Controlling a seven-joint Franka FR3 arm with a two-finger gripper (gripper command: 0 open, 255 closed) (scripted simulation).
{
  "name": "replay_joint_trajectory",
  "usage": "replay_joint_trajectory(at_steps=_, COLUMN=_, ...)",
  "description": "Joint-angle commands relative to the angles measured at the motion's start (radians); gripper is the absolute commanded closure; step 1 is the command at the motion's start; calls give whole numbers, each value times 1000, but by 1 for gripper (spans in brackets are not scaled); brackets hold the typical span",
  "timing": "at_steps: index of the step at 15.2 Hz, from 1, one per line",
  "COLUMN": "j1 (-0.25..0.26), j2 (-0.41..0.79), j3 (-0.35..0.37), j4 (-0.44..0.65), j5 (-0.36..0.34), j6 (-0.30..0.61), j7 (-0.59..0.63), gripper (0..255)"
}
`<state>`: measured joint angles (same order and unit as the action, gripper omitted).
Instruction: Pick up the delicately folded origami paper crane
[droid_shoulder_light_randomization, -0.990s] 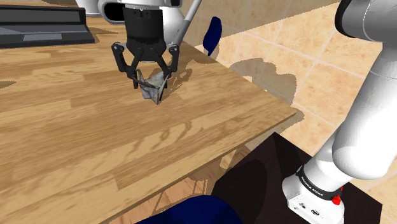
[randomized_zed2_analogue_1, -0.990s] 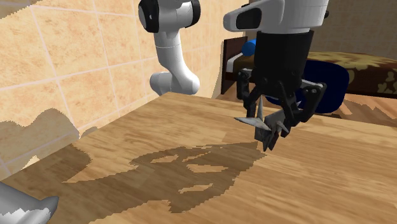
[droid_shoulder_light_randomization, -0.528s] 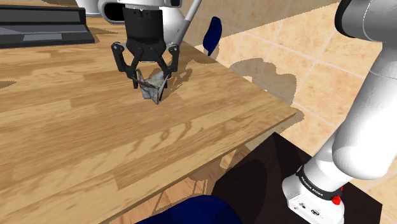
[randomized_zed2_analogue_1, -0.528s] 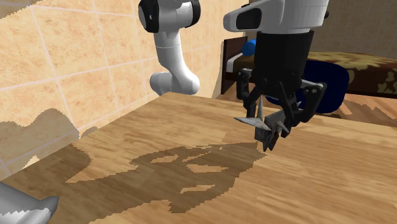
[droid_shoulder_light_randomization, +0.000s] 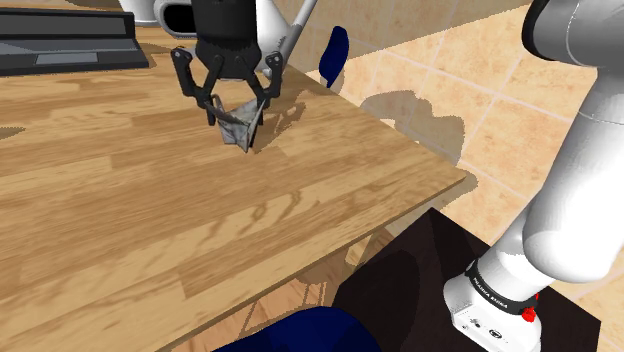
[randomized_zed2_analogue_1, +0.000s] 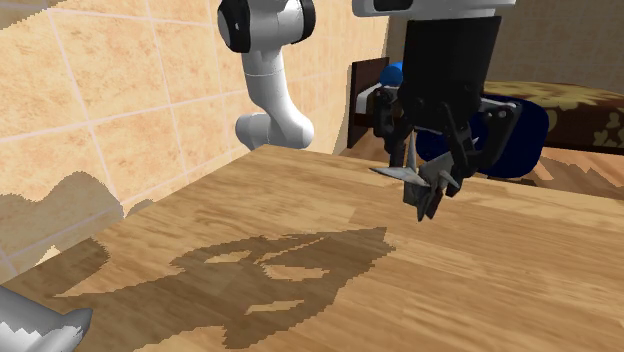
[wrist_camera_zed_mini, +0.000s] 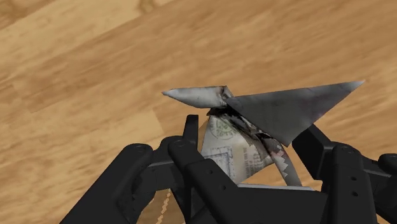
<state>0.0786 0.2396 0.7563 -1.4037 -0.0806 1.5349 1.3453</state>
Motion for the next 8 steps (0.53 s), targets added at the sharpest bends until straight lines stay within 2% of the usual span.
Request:
replay_joint_trajectory(at_steps=1, j1=10, j2=11, j3=1, j4=41, j5=-7, j6=-32, j7=7, gripper=255)
replay_joint_trajectory(at_steps=8, j1=52, j2=62, j3=4, j4=200, j5=-42, j6=-149, j7=29, gripper=255)
